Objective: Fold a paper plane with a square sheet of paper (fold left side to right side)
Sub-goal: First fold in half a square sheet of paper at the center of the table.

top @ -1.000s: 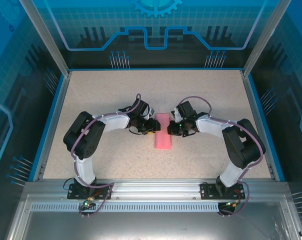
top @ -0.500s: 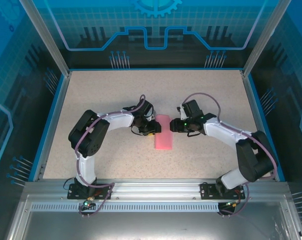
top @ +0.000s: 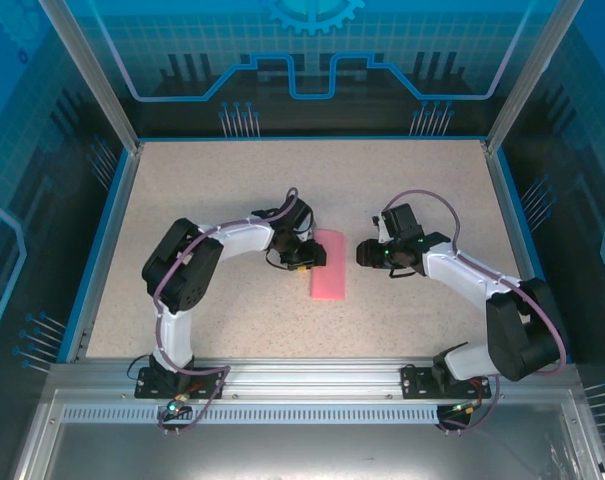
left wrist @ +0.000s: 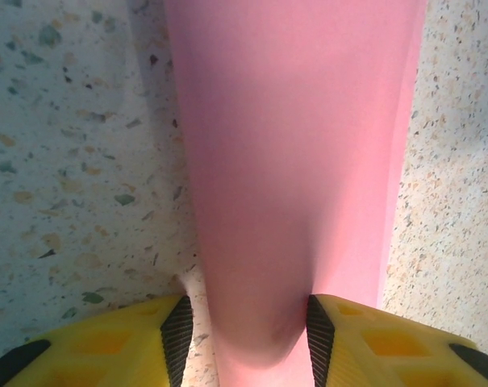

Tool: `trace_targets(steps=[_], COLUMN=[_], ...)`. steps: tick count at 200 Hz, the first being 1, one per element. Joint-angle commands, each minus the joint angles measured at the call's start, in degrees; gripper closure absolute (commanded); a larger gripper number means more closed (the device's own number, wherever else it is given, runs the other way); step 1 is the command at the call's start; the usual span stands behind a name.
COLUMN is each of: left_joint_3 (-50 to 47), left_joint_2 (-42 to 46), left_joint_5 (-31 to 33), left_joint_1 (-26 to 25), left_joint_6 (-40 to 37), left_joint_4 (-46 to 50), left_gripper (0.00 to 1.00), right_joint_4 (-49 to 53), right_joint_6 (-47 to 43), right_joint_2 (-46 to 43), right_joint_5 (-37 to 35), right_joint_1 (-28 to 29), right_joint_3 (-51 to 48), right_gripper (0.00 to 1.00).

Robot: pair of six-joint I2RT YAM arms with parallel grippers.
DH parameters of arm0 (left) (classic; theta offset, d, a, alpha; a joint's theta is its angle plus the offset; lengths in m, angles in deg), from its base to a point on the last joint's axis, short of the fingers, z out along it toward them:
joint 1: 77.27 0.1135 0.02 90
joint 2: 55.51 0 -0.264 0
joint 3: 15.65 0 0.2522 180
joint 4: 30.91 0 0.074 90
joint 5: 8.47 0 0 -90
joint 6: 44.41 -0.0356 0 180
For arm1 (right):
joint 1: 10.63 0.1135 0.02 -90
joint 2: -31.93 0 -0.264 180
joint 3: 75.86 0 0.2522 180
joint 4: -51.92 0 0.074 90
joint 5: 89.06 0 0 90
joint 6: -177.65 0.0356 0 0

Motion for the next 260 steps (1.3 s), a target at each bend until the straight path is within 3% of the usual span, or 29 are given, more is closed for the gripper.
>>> trace_targets(steps=[1, 172, 260], left_joint_3=[1.4, 7.7, 8.2], left_joint_2=[-3.8, -8.2, -8.9], left_joint_5=[0.3, 3.3, 3.5], left_joint_1=[-2.0, -3.6, -3.6], left_joint_6=[-2.3, -5.8, -5.9], left_joint_4=[2.6, 10.5, 10.7], left_gripper=[0.54, 0.52, 0.52], right_joint_4=[0.6, -1.6, -4.2], right_joint_6=[-0.6, 0.7, 3.8], right_joint_2=[-0.6, 3.7, 11.7], right_joint_5=[2.1, 7.1, 9.9], right_joint_1=[-0.6, 0.7, 3.5], right_joint_3=[-0.7, 0.4, 3.9], right_gripper=[0.55, 0.56, 0.73])
